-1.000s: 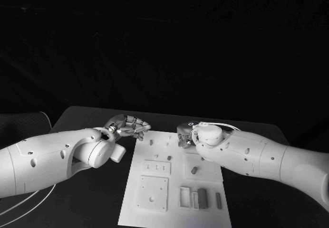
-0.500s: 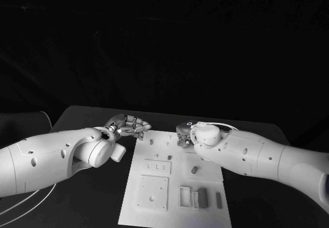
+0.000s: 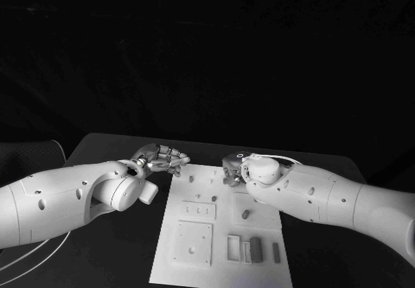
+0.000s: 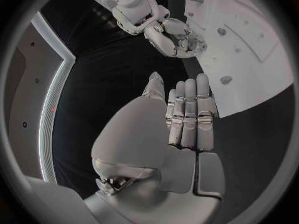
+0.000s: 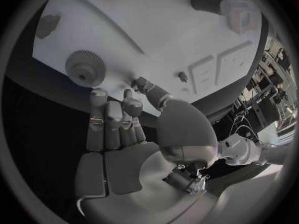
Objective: Assemble the parts on the task board
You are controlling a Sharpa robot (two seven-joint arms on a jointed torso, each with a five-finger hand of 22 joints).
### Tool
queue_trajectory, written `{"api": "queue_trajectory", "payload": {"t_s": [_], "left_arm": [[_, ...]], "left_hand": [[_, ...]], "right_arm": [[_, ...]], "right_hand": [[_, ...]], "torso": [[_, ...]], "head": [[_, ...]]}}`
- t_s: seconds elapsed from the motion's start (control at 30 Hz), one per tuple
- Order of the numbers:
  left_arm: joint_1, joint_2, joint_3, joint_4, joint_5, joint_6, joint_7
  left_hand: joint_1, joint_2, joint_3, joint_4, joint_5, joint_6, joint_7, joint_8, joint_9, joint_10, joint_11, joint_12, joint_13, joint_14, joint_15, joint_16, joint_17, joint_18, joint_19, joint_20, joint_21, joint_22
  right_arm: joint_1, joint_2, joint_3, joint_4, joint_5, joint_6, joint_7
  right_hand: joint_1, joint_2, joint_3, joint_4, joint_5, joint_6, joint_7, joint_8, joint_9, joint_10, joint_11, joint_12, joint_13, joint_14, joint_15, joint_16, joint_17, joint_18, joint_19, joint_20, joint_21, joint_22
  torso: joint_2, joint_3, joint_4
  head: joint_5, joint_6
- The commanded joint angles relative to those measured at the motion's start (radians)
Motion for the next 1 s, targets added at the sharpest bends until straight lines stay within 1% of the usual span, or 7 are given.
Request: {"api": "queue_trajectory", "payload": {"t_s": [0.03, 0.23, 0.33, 0.57, 0.73, 0.8, 1.0], "left_arm": [[0.001, 0.0, 0.001, 0.003, -0.001, 0.001, 0.004], [0.001, -0.003, 0.001, 0.005, -0.001, 0.0, 0.004], [0.001, -0.003, 0.001, 0.005, -0.001, 0.001, 0.004], [0.001, -0.002, 0.001, 0.004, -0.001, 0.001, 0.003], [0.001, -0.004, 0.001, 0.005, -0.001, 0.001, 0.002], [0.001, -0.003, 0.001, 0.004, -0.001, 0.001, 0.002], [0.001, -0.001, 0.001, 0.003, -0.001, 0.002, 0.003]], "left_hand": [[0.012, -0.002, 0.002, 0.001, 0.0, -0.006, -0.001, -0.006, 0.001, -0.005, 0.0, 0.001, 0.001, -0.005, -0.001, 0.001, 0.001, 0.017, -0.002, -0.006, -0.005, 0.002], [0.012, -0.003, 0.002, 0.001, 0.0, -0.007, 0.0, -0.007, 0.001, -0.006, 0.0, 0.001, 0.001, -0.005, -0.001, 0.001, 0.001, 0.017, -0.002, -0.006, -0.005, 0.002], [0.012, -0.003, 0.002, 0.001, 0.0, -0.008, 0.0, -0.007, 0.002, -0.007, 0.001, 0.001, 0.001, -0.005, -0.001, 0.001, 0.001, 0.017, -0.002, -0.006, -0.005, 0.002], [0.012, -0.003, 0.002, 0.001, 0.0, -0.008, 0.0, -0.007, 0.002, -0.007, 0.001, 0.001, 0.001, -0.005, -0.001, 0.001, 0.001, 0.017, -0.002, -0.006, -0.005, 0.002], [0.012, -0.003, 0.002, 0.0, 0.0, -0.009, 0.0, -0.008, 0.002, -0.008, 0.001, 0.001, 0.001, -0.005, -0.001, 0.001, 0.001, 0.017, -0.002, -0.006, -0.005, 0.002], [0.012, -0.003, 0.002, 0.0, 0.0, -0.009, 0.0, -0.008, 0.002, -0.008, 0.001, 0.0, 0.001, -0.005, -0.001, 0.001, 0.001, 0.017, -0.002, -0.006, -0.006, 0.002], [0.012, -0.003, 0.002, 0.0, 0.0, -0.01, 0.001, -0.008, 0.002, -0.009, 0.001, 0.0, 0.002, -0.005, -0.001, 0.0, 0.001, 0.017, -0.002, -0.006, -0.006, 0.002]], "right_arm": [[0.0, -0.006, 0.0, 0.004, 0.033, -0.025, 0.02], [-0.002, -0.017, 0.0, 0.005, 0.075, -0.052, 0.047], [-0.003, -0.02, 0.0, 0.007, 0.096, -0.068, 0.065], [-0.006, -0.034, 0.0, 0.014, 0.117, -0.074, 0.097], [-0.01, -0.037, 0.0, 0.008, 0.13, -0.092, 0.123], [-0.012, -0.035, 0.0, 0.006, 0.132, -0.096, 0.125], [-0.018, -0.024, 0.0, -0.01, 0.132, -0.11, 0.129]], "right_hand": [[-0.001, -0.014, 0.008, 0.002, -0.01, -0.017, 0.005, -0.012, -0.004, 0.0, 0.009, -0.005, -0.002, -0.002, 0.01, -0.007, -0.002, 0.031, -0.002, 0.0, -0.006, 0.011], [-0.006, -0.02, 0.012, 0.008, -0.018, -0.025, 0.009, -0.017, -0.008, 0.001, 0.013, -0.006, -0.003, -0.002, 0.013, -0.007, -0.003, 0.031, -0.001, 0.0, -0.007, 0.011], [-0.008, -0.014, 0.015, 0.012, -0.018, -0.023, 0.009, -0.017, -0.008, 0.002, 0.013, -0.005, -0.003, -0.001, 0.014, -0.006, -0.003, 0.031, 0.001, 0.0, -0.007, 0.011], [-0.006, -0.008, 0.018, 0.011, -0.016, -0.02, 0.008, -0.015, -0.008, 0.003, 0.013, -0.004, -0.003, 0.0, 0.014, -0.005, -0.003, 0.031, 0.002, -0.001, -0.007, 0.011], [-0.009, -0.013, 0.016, 0.009, -0.019, -0.021, 0.009, -0.016, -0.009, 0.003, 0.013, -0.004, -0.003, 0.0, 0.014, -0.005, -0.003, 0.031, 0.001, -0.001, -0.007, 0.012], [-0.011, -0.016, 0.015, 0.009, -0.022, -0.023, 0.009, -0.018, -0.011, 0.003, 0.013, -0.004, -0.003, -0.001, 0.014, -0.004, -0.003, 0.031, 0.001, 0.0, -0.007, 0.012], [-0.016, -0.019, 0.015, 0.011, -0.028, -0.026, 0.01, -0.02, -0.013, 0.002, 0.014, -0.004, -0.003, -0.002, 0.015, -0.005, -0.003, 0.031, 0.0, 0.0, -0.008, 0.013]], "torso": [[0.0, 0.0002, 0.0002], [0.0, -0.0004, 0.0009], [0.0, 0.0, 0.0006], [0.0, -0.0004, 0.0016], [0.0, -0.0004, 0.0002], [0.0, -0.0001, -0.0004], [0.0, -0.0006, 0.0011]], "head": [[0.0, 0.0], [-0.001, 0.002], [-0.001, 0.003], [-0.003, 0.002], [0.0, 0.0], [0.0, 0.004], [0.0, 0.005]]}}
